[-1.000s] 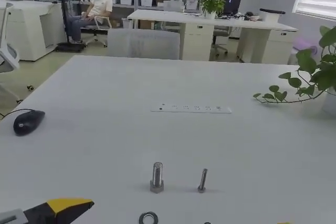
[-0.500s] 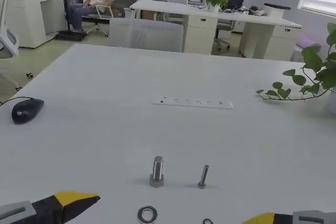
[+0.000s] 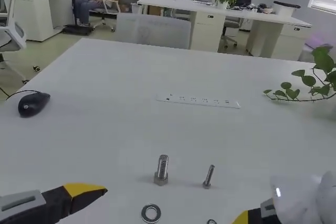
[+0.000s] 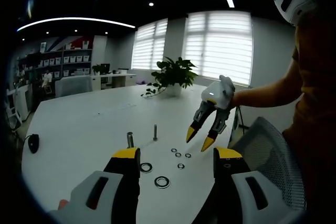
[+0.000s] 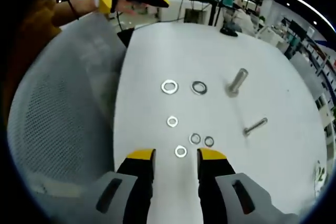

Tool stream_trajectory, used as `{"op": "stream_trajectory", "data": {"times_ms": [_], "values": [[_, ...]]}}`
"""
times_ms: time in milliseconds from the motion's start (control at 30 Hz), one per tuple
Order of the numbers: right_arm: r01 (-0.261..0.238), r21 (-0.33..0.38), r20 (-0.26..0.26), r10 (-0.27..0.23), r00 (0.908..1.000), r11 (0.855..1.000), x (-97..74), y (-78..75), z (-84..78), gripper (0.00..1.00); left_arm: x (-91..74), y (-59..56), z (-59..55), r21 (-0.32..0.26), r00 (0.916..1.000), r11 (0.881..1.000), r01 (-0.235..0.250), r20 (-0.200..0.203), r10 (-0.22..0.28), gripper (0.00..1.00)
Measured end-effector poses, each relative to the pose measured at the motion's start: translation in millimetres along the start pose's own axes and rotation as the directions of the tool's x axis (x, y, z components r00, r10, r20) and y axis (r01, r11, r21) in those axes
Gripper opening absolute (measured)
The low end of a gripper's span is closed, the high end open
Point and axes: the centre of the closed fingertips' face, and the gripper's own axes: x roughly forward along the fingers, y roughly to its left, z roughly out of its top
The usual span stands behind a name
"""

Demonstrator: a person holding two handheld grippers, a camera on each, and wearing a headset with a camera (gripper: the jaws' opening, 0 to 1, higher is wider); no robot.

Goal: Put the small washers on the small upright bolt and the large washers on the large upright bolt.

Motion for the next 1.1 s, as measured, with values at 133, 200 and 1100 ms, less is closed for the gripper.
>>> {"op": "stream_trajectory", "data": {"times_ms": [133, 200, 1100], "values": [[-0.025, -0.040, -0.062, 0.023, 0.9978, 0.999, 7.5, -4.6, -7.8, 0.32, -0.9, 1.7, 2.0, 0.002, 0.9999, 1.000, -0.010, 0.006, 0.010, 0.55], [-0.045, -0.081, -0.106, 0.036, 0.9937, 0.996, 11.4, -4.9, -12.5, 0.32, -1.0, 2.9, 2.6, 0.003, 0.9998, 1.000, -0.016, 0.010, 0.016, 0.55], [-0.170, -0.141, -0.238, 0.133, 0.9620, 0.975, 31.1, -3.0, -18.9, 0.22, 1.3, 2.2, 5.8, 0.008, 0.9998, 1.000, -0.016, 0.015, 0.016, 0.55]]}}
